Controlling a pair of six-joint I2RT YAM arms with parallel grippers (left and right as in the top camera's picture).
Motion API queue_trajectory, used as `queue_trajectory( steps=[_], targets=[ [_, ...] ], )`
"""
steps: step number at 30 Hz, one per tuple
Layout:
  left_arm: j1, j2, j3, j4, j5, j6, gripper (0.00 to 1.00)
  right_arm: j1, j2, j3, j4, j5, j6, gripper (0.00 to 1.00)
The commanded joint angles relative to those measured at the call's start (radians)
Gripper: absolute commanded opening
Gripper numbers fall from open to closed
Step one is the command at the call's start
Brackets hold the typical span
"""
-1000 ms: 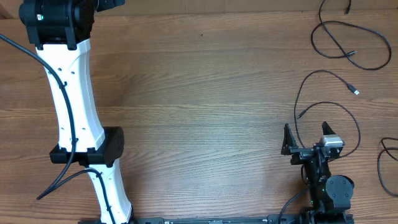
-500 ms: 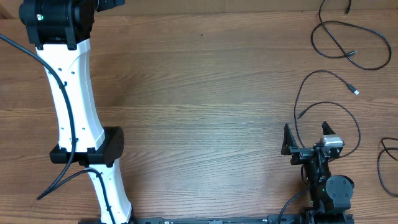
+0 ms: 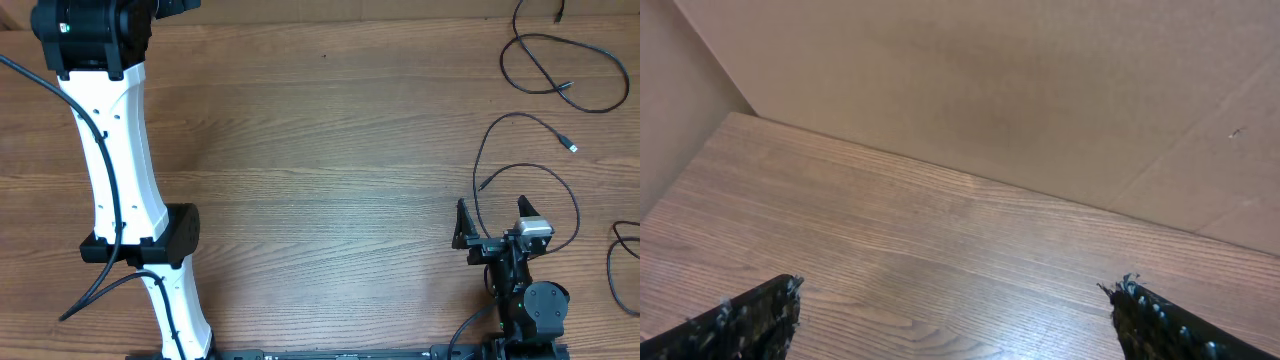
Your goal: Untangle cables
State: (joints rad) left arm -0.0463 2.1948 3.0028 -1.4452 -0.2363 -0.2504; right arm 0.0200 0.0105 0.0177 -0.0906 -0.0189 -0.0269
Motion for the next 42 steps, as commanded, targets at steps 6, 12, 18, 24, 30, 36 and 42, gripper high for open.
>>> queue_trajectory(
  steps=[6,12,18,24,30,36,42],
  targets=[
    [-0.003,-0.027,0.001,-0.037,-0.018,0.045,1.00,0.000,-0.007,-0.010,0.006,0.003,-0.005,1.00],
    [-0.003,-0.134,0.001,0.006,-0.006,0.044,1.00,0.000,-0.007,-0.010,0.006,0.003,-0.005,1.00],
    [-0.003,-0.248,-0.021,0.076,-0.006,0.046,1.00,0.000,-0.007,-0.010,0.006,0.003,-0.005,1.00],
    [-0.003,-0.448,-0.289,0.308,0.098,0.286,0.99,-0.001,-0.007,-0.010,0.006,0.002,-0.005,1.00],
    [0.005,-0.720,-0.742,0.587,0.260,0.539,0.99,0.000,-0.007,-0.010,0.006,0.003,-0.005,1.00],
    [0.068,-1.002,-1.260,0.880,0.429,0.593,0.99,0.000,-0.007,-0.010,0.006,0.003,-0.005,1.00],
    [0.119,-1.254,-1.732,1.181,0.574,0.595,0.99,0.000,-0.007,-0.010,0.006,0.003,-0.005,1.00]
  ],
)
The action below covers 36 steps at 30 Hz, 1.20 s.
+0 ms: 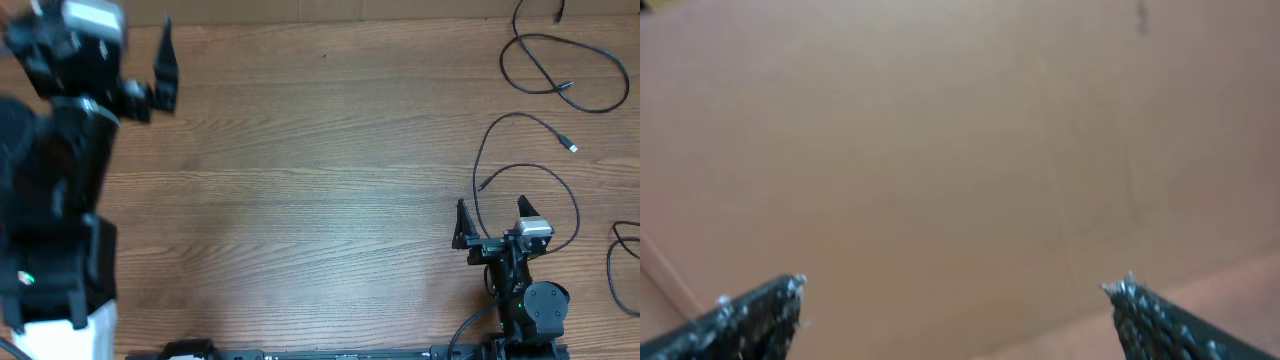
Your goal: Untangle cables
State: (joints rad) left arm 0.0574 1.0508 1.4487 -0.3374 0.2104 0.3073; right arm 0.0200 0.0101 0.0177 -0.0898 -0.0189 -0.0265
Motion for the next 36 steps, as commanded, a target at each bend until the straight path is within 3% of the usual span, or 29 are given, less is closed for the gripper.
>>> queue_trajectory(
  steps=[1,6,15,19,25,32,36],
  targets=[
    [0.015,-0.150,-0.248,0.119,0.136,0.037,1.00,0.000,-0.007,-0.010,0.005,0.003,-0.005,1.00],
    [0.015,-0.388,-0.625,0.387,0.175,0.037,1.00,0.000,-0.007,-0.010,0.005,0.003,-0.005,1.00],
    [0.035,-0.673,-1.026,0.782,0.175,0.037,0.99,0.000,-0.007,-0.010,0.005,0.003,-0.005,1.00],
    [0.035,-0.766,-1.125,0.887,0.175,0.036,0.99,0.000,-0.007,-0.010,0.005,0.003,-0.005,1.00],
    [0.035,-0.861,-1.179,0.888,0.167,0.008,1.00,0.000,-0.007,-0.010,0.005,0.002,-0.005,1.00],
    [0.035,-0.933,-1.254,0.888,-0.055,-0.333,1.00,0.000,-0.007,-0.010,0.005,0.002,-0.005,1.00],
    [0.035,-0.988,-1.318,0.889,-0.146,-0.458,1.00,0.000,-0.007,-0.010,0.005,0.003,-0.005,1.00]
  ],
)
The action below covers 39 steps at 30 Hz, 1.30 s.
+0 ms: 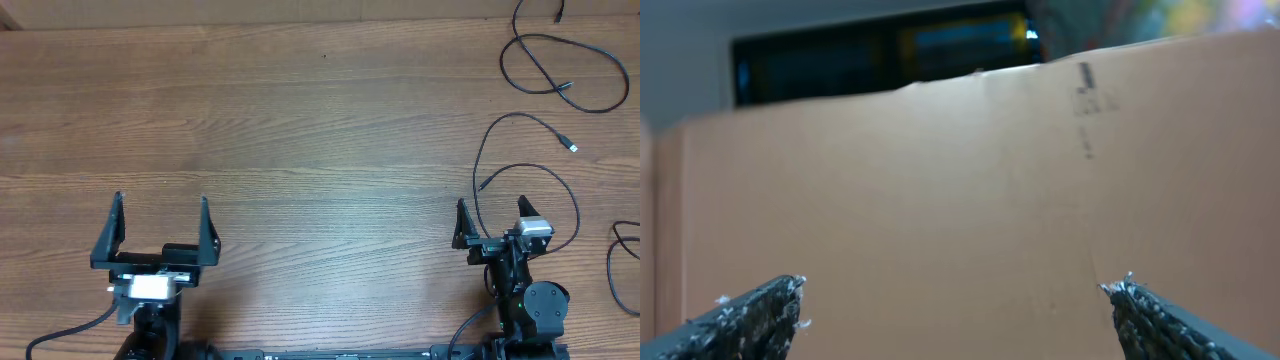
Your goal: Untangle cables
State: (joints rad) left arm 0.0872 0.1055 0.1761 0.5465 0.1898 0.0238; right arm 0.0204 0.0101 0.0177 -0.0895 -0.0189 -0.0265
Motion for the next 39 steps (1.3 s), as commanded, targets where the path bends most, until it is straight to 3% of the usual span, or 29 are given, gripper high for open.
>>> queue_trajectory(
  steps=[1,23,39],
  targets=[
    [0.005,-0.058,-0.063,0.006,-0.131,-0.179,0.99,-0.001,-0.007,-0.010,0.005,0.002,-0.005,1.00],
    [0.004,-0.102,-0.171,-0.051,-0.131,-0.181,0.99,-0.001,-0.007,-0.010,0.005,0.003,-0.005,1.00],
    [0.004,-0.102,-0.172,-0.366,-0.209,-0.135,0.99,-0.001,-0.007,-0.010,0.005,0.003,-0.005,1.00]
  ],
)
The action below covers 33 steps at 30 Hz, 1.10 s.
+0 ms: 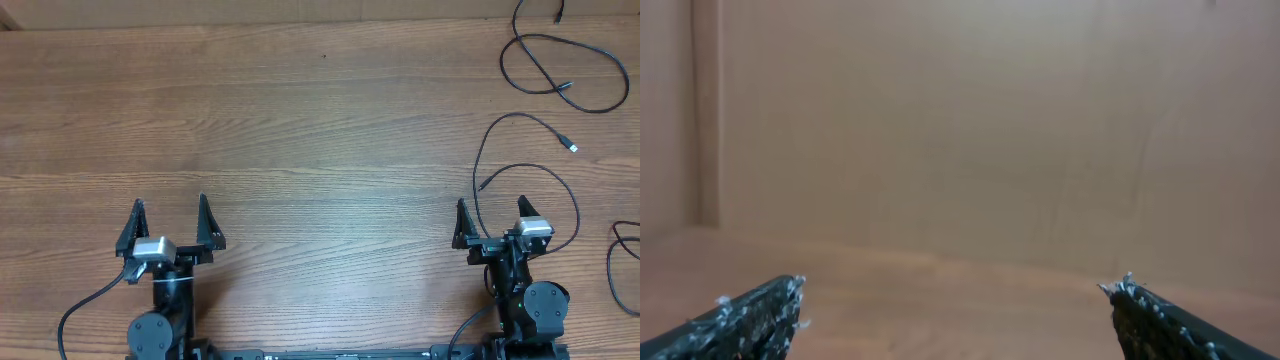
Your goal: Untangle cables
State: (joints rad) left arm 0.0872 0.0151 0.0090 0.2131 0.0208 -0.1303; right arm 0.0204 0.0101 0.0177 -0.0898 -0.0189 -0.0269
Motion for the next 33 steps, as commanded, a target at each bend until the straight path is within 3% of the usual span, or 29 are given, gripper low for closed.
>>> queue_trajectory(
  steps=[1,10,13,15,21,33],
  targets=[
    [0.004,-0.012,-0.005,-0.069,-0.040,0.018,0.99,-0.001,-0.007,-0.010,0.005,0.003,-0.005,1.00],
    [0.004,-0.012,-0.004,-0.292,-0.039,0.029,1.00,-0.001,-0.007,-0.010,0.005,0.003,-0.005,1.00],
    [0.004,-0.012,-0.004,-0.291,-0.039,0.161,1.00,-0.001,-0.007,-0.010,0.005,0.003,-0.005,1.00],
    [0.004,-0.012,-0.004,-0.291,-0.039,0.182,1.00,-0.001,-0.007,-0.010,0.005,0.003,-0.005,1.00],
    [0.004,-0.012,-0.004,-0.291,-0.028,0.057,0.99,-0.001,-0.007,-0.010,0.005,0.003,-0.005,1.00],
    [0.004,-0.011,-0.004,-0.291,-0.028,0.052,0.99,-0.001,-0.007,-0.010,0.005,0.003,-0.005,1.00]
  ],
)
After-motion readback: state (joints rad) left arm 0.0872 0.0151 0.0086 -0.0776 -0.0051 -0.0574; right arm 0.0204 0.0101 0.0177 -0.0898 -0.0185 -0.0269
